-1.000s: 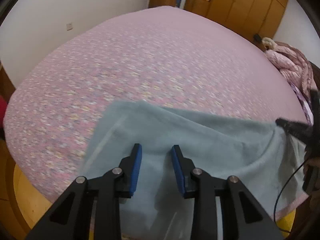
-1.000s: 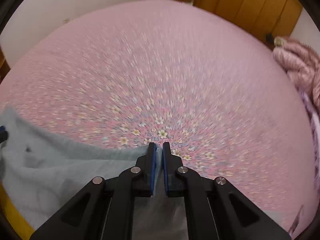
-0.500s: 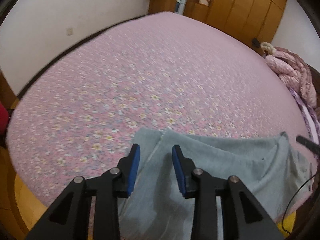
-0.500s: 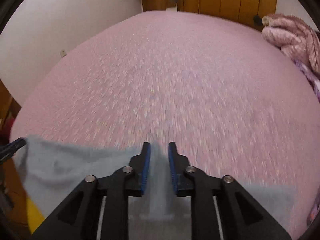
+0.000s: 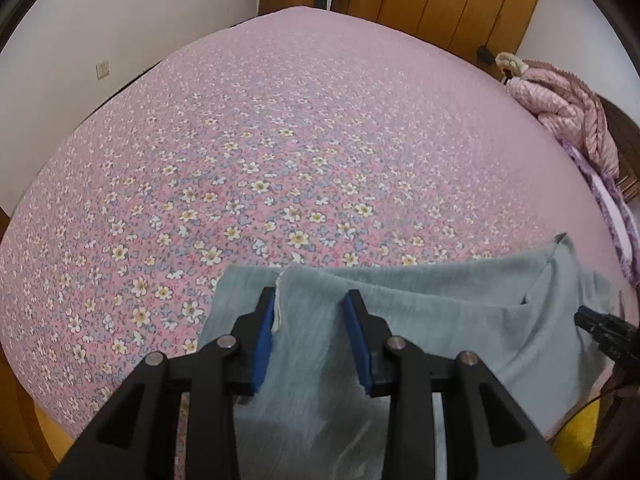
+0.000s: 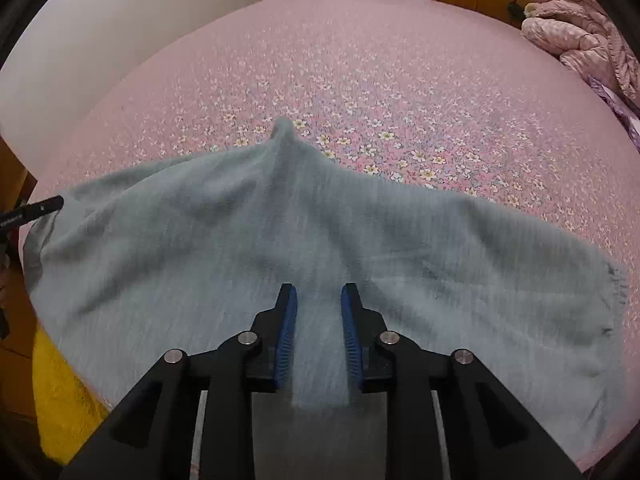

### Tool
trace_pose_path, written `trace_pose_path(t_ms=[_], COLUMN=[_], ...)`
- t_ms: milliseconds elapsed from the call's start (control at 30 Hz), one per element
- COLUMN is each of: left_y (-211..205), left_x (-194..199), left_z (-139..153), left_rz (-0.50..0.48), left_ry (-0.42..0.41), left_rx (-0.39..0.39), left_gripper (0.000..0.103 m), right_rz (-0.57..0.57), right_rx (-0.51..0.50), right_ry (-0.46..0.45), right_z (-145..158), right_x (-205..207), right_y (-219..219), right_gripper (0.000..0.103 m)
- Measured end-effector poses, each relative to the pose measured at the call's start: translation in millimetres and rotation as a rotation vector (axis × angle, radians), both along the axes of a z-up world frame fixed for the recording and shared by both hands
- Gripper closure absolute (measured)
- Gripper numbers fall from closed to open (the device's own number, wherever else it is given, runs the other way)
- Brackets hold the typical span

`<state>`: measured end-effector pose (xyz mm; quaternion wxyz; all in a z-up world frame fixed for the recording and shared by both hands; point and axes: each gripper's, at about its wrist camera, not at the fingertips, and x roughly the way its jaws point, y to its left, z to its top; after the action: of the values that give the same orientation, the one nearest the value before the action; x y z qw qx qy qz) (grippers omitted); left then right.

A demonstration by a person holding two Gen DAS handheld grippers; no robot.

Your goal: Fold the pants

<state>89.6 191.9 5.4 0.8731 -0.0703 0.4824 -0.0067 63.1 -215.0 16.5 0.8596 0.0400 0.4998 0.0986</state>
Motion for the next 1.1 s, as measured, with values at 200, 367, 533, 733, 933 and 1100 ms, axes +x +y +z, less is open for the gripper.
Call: trace_pose_path(t_ms=[200,367,533,733,933,1100], left_y=[-9.2,16.6,20.6,13.3,10.8,1.2], left_x=[-9.3,-35.5,-32.4,-26.7,-34.1,-34.8], left_z=[13.7,47.4,20.1,-2.5,-0.1,9.9], left_rz=[0.027,0.187,0.225,0.258,0.236,0.227], left_ry=[-0.063,-0.199,-0.118,-0.080,-0.077,-0.098], left_rx=[-0.041,-0.078,-0.083,-0.113,-0.070,-0.040], left_gripper=[0.099,0.099,0.099,0.099,0.099,0.099], right_rz=[-0.001,0.017,0.017,0.061,0.137,0.238], right_rx=[0.018,-0.012,0.025,0.146,0.164,0.123], right_ry=[-0.015,-0.025,-0.037,-0.014,0.062,0.041], right_z=[4.9,18.3,27.8,30.0,17.6,22.8], right_x=[-3.5,0.5,27.2,71.8,112.2,109.2], right_y=[-3.9,4.2,7.2,0.1,5.6,22.5], right_gripper=[0.068,0.068,0.068,0.067,0.067,0.094])
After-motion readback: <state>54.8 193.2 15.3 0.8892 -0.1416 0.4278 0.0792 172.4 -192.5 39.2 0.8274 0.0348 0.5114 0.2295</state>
